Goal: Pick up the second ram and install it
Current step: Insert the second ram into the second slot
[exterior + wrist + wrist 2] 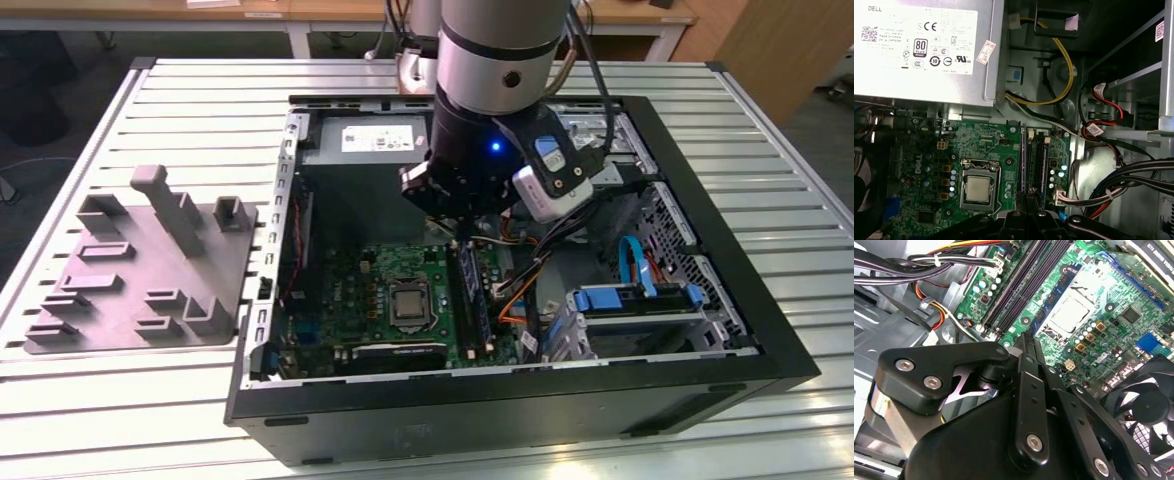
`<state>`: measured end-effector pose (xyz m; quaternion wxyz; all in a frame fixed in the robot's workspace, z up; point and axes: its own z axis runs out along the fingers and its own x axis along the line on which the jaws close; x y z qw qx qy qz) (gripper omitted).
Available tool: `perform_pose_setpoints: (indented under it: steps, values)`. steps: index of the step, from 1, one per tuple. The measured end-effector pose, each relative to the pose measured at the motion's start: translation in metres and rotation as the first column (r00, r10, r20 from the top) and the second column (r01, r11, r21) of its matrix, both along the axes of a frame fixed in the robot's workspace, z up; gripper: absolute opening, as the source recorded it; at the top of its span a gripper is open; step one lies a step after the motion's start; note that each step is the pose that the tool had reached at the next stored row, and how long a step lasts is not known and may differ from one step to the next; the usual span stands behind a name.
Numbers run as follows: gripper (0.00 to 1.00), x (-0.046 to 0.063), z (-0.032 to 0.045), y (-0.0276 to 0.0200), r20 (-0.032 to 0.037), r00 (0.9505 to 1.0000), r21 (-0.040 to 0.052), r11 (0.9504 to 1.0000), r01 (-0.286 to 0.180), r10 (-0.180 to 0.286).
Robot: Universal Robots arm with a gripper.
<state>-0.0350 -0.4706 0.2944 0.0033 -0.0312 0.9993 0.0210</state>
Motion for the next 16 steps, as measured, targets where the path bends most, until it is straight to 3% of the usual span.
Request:
perform_pose_setpoints:
  steps: [6,7,8,11,16]
  values:
    - [0.11,0.0,-0.0015,0.0,-0.0001,1.0,-0.0003,1.0,0.0,0.0]
    - [0.11,0.0,-0.009,0.0,0.0002,1.0,-0.0002,1.0,0.0,0.0]
    - [0.11,0.0,-0.011,-0.0001,0.0003,1.0,-0.0012,1.0,0.0,0.0]
    - [0.11,0.0,0.0012,-0.0001,0.0005,1.0,-0.0007,1.0,0.0,0.0]
    - [0.11,0.0,0.0017,0.0,0.0013,1.0,-0.0002,1.0,0.0,0.0]
